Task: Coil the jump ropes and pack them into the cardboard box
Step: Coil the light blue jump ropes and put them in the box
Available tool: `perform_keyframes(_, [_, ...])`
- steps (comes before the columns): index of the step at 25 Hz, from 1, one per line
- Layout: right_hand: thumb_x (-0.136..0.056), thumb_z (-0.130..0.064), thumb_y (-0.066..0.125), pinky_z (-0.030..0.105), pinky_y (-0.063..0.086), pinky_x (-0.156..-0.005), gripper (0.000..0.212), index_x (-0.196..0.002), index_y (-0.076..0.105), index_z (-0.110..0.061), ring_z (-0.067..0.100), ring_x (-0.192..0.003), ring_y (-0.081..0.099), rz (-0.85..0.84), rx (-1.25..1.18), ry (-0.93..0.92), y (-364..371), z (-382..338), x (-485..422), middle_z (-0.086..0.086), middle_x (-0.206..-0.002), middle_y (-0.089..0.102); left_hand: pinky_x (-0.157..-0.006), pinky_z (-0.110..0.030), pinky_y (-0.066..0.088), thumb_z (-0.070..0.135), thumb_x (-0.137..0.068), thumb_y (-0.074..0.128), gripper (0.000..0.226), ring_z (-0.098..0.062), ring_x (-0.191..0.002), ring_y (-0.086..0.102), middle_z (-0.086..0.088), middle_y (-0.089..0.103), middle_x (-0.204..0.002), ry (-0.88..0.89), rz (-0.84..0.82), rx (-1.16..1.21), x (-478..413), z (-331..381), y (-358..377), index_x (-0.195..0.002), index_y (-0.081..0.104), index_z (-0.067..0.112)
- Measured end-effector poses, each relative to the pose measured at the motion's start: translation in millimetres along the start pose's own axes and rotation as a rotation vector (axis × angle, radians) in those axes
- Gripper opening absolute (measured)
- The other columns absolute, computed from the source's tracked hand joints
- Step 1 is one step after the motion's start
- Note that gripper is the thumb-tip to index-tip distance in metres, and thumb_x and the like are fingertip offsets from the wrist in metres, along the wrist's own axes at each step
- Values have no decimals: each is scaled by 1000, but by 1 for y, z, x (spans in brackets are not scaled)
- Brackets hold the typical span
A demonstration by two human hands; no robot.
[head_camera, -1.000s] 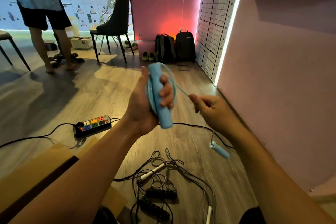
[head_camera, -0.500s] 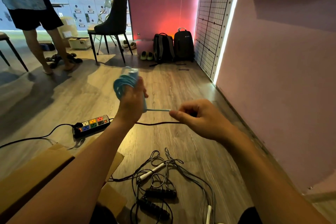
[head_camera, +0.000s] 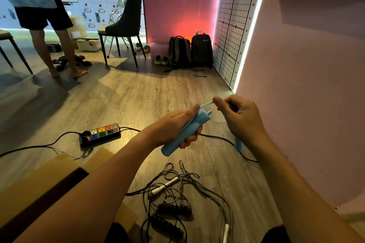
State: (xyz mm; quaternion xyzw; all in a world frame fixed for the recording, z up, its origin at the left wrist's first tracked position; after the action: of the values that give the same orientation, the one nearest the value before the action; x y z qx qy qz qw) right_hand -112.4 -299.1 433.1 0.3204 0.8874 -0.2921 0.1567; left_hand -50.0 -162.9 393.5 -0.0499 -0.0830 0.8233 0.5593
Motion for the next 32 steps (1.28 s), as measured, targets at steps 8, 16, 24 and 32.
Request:
perform_keyframes(8, [-98, -28, 57, 16, 47, -67, 8, -106, 55, -29, 0, -74, 63, -429, 79, 74, 57, -5, 22, -5, -86, 65, -38, -20, 36, 63, -87, 45, 53, -9, -36, 40, 1, 44, -50, 56, 260, 695, 9, 3, -38, -67, 54, 15])
perform_keyframes(16, [-92, -5, 52, 32, 60, -80, 26, -109, 67, -19, 14, -91, 71, -620, -135, -30, 73, -33, 34, 0, -111, 67, -42, -17, 38, 31, -88, 55, 23, -3, -39, 38, 9, 41, -52, 169, 490, 983, 15, 0, -71, -69, 49, 19])
perform_keyframes(24, [-82, -5, 76, 36, 60, -88, 38, -117, 65, -12, 16, -97, 72, -657, -178, -135, 74, -45, 42, 9, -110, 70, -44, -15, 38, 31, -84, 57, 20, -2, -40, 41, 12, 41, -52, 165, 397, 1079, 12, -3, -69, -69, 51, 19])
perform_keyframes(32, [-92, -57, 27, 23, 47, -63, 57, -88, 60, -12, 12, -65, 54, -377, -295, 65, 62, -45, 29, 5, -75, 57, -39, -18, 40, 30, -80, 59, 24, -2, -33, 41, 9, 42, -44, 222, 159, 944, 13, 18, -49, -61, 52, 17])
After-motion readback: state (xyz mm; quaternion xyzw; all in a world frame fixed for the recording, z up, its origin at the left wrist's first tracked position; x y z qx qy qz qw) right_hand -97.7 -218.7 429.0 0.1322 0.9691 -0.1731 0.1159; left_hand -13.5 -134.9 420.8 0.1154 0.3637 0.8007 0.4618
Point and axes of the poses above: each hand's wrist, its own x-axis away from the middle knuckle, its own y-axis out of the palm, z = x × y, the point moved 9 cm from there along -x, towards the middle knuckle
